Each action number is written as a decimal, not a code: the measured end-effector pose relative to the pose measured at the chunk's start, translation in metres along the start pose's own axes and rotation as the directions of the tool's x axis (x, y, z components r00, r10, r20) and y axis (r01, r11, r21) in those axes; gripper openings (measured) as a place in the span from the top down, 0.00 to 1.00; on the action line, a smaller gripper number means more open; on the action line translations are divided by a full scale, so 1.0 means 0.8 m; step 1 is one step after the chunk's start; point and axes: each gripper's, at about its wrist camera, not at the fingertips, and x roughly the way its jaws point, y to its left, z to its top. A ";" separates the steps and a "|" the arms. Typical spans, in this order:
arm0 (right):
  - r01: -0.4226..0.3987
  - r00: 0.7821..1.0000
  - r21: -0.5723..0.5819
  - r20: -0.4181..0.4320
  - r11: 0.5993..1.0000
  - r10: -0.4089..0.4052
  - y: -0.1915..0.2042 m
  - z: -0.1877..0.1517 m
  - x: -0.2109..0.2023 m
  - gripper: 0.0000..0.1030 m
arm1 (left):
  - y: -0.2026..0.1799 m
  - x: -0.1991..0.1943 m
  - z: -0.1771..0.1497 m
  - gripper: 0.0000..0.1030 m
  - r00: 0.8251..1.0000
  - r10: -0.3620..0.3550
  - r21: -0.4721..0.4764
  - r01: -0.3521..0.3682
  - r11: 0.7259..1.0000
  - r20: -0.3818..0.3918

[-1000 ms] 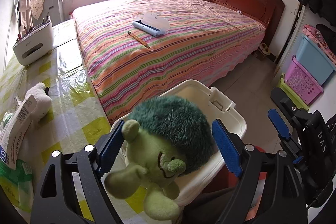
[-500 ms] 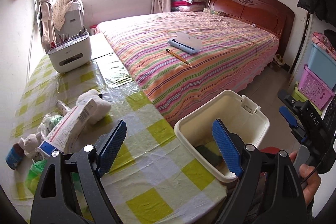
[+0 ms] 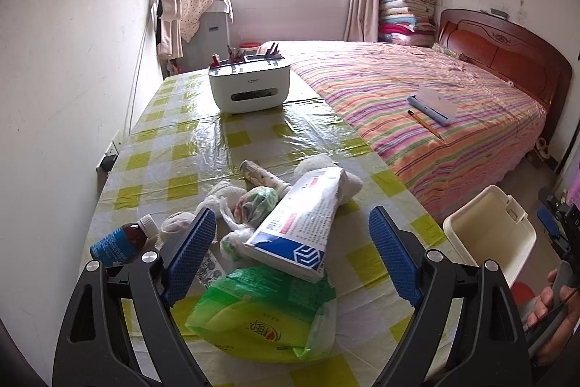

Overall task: Collect trash
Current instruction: 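Grasp the brown medicine bottle with the left tool while the right tool grasps the white-and-blue box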

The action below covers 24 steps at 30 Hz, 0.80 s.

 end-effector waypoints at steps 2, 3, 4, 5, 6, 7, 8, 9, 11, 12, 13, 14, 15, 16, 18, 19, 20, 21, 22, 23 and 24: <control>-0.008 1.000 -0.009 -0.017 1.000 0.008 0.009 -0.003 0.006 0.27 | 0.026 0.001 0.003 0.17 1.000 0.015 -0.043 -0.016 0.999 -0.005; -0.013 1.000 -0.015 -0.027 1.000 0.013 0.014 -0.005 0.009 0.27 | 0.038 0.002 0.003 0.17 1.000 0.027 -0.061 -0.027 0.998 -0.008; -0.020 0.999 -0.025 -0.037 1.000 0.019 0.020 -0.008 0.012 0.27 | 0.051 0.002 0.003 0.17 0.999 0.039 -0.082 -0.040 0.996 -0.012; -0.027 0.999 -0.035 -0.047 0.999 0.025 0.026 -0.011 0.015 0.27 | 0.062 0.003 0.003 0.17 0.999 0.050 -0.103 -0.052 0.993 -0.018; -0.035 0.998 -0.047 -0.061 0.998 0.032 0.034 -0.014 0.020 0.27 | 0.074 0.003 0.002 0.17 0.998 0.057 -0.123 -0.060 0.991 -0.025; -0.044 0.996 -0.059 -0.074 0.997 0.039 0.041 -0.018 0.024 0.26 | 0.083 0.004 0.001 0.17 0.998 0.060 -0.137 -0.065 0.988 -0.037; -0.056 0.995 -0.068 -0.090 0.996 0.049 0.048 -0.023 0.029 0.26 | 0.091 0.006 0.000 0.17 0.997 0.065 -0.146 -0.072 0.987 -0.051; -0.072 0.992 -0.072 -0.110 0.995 0.064 0.055 -0.027 0.035 0.26 | 0.100 0.007 -0.001 0.17 0.995 0.075 -0.155 -0.083 0.984 -0.059; -0.125 0.976 -0.067 -0.185 0.990 0.111 0.071 -0.037 0.052 0.26 | 0.115 0.007 -0.004 0.17 0.993 0.096 -0.173 -0.107 0.979 -0.072; -0.162 0.962 -0.046 -0.230 0.986 0.147 0.078 -0.044 0.063 0.26 | 0.125 0.008 -0.006 0.17 0.991 0.103 -0.178 -0.116 0.977 -0.080; -0.191 0.946 -0.017 -0.269 0.981 0.180 0.083 -0.051 0.072 0.26 | 0.133 0.008 -0.007 0.17 0.990 0.111 -0.186 -0.126 0.974 -0.087; -0.217 0.927 0.018 -0.310 0.976 0.212 0.090 -0.058 0.083 0.26 | 0.141 0.009 -0.009 0.17 0.989 0.117 -0.197 -0.133 0.971 -0.093; -0.245 0.905 0.055 -0.346 0.968 0.249 0.097 -0.065 0.092 0.26 | 0.149 0.009 -0.011 0.17 0.987 0.122 -0.209 -0.141 0.968 -0.102; -0.272 0.879 0.090 -0.382 0.958 0.285 0.104 -0.071 0.103 0.26 | 0.157 0.010 -0.013 0.17 0.986 0.126 -0.220 -0.148 0.964 -0.110; -0.309 0.839 0.132 -0.429 0.942 0.335 0.123 -0.083 0.119 0.26 | 0.175 0.011 -0.016 0.17 0.984 0.128 -0.243 -0.155 0.958 -0.126; -0.319 0.825 0.139 -0.446 0.938 0.347 0.132 -0.087 0.127 0.26 | 0.183 0.011 -0.018 0.17 0.982 0.135 -0.252 -0.165 0.953 -0.133; -0.329 0.812 0.141 -0.462 0.934 0.356 0.140 -0.092 0.132 0.26 | 0.191 0.012 -0.020 0.17 0.980 0.143 -0.260 -0.175 0.950 -0.137; -0.337 0.799 0.144 -0.479 0.930 0.364 0.148 -0.095 0.138 0.26 | 0.198 0.013 -0.021 0.17 0.978 0.147 -0.261 -0.182 0.948 -0.147; -0.342 0.787 0.147 -0.495 0.928 0.369 0.155 -0.099 0.144 0.26 | 0.205 0.015 -0.022 0.17 0.975 0.154 -0.259 -0.192 0.947 -0.158; -0.346 0.775 0.152 -0.510 0.926 0.373 0.160 -0.102 0.149 0.26 | 0.212 0.017 -0.023 0.17 0.972 0.166 -0.258 -0.204 0.944 -0.164; -0.346 0.763 0.159 -0.526 0.925 0.376 0.165 -0.106 0.155 0.26 | 0.218 0.022 -0.023 0.17 0.970 0.173 -0.251 -0.212 0.944 -0.172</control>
